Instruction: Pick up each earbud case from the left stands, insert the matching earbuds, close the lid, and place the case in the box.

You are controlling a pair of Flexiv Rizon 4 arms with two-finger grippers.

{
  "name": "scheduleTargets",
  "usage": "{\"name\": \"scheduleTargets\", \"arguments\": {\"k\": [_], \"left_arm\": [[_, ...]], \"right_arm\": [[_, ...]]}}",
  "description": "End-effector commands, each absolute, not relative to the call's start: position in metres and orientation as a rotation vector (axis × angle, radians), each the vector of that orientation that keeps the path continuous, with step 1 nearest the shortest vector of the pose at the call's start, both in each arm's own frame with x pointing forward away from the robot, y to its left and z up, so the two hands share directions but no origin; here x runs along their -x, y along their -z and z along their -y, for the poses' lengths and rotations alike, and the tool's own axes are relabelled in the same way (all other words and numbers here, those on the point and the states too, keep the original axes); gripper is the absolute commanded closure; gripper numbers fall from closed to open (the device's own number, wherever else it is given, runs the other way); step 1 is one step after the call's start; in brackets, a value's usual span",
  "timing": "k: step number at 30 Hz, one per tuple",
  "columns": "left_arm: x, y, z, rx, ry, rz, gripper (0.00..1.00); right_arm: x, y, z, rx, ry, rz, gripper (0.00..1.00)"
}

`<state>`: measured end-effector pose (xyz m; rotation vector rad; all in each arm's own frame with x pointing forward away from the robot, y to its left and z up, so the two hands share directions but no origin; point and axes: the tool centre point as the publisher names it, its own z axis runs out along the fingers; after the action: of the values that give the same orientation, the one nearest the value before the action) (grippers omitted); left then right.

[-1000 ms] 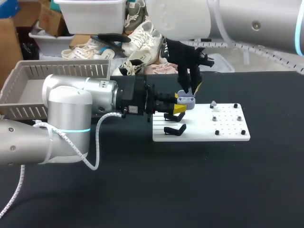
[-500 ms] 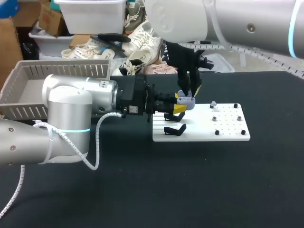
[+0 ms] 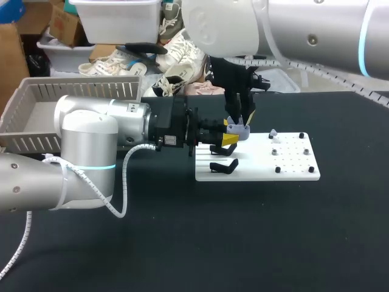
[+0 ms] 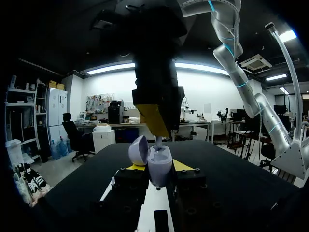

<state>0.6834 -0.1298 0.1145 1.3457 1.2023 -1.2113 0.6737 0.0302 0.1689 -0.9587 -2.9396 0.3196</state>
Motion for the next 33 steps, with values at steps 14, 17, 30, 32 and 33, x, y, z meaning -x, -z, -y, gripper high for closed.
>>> {"name": "scheduleTargets", "arguments": {"k": [14,17,30,32,33], "left_arm": [[-0.684,-0.114,0.130,-1.347,1.212,-1.202,1.00],[-0.684,-0.114,0.130,-1.347,1.212,-1.202,1.00],[-0.684,-0.114,0.130,-1.347,1.212,-1.202,1.00],[-0.684,-0.114,0.130,-1.347,1.212,-1.202,1.00],[-0.684,-0.114,0.130,-1.347,1.212,-1.202,1.00]], "right_arm": [[-0.677,-0.165,-0.028,0.977,-0.347,2.922,1.00],[-0.677,-0.164,-0.029,0.977,-0.351,2.920,1.00],[-0.678,-0.158,-0.027,0.983,-0.376,2.914,1.00],[-0.678,-0.157,-0.027,0.983,-0.379,2.913,1.00],[-0.678,-0.156,-0.027,0.983,-0.380,2.912,1.00]]}}
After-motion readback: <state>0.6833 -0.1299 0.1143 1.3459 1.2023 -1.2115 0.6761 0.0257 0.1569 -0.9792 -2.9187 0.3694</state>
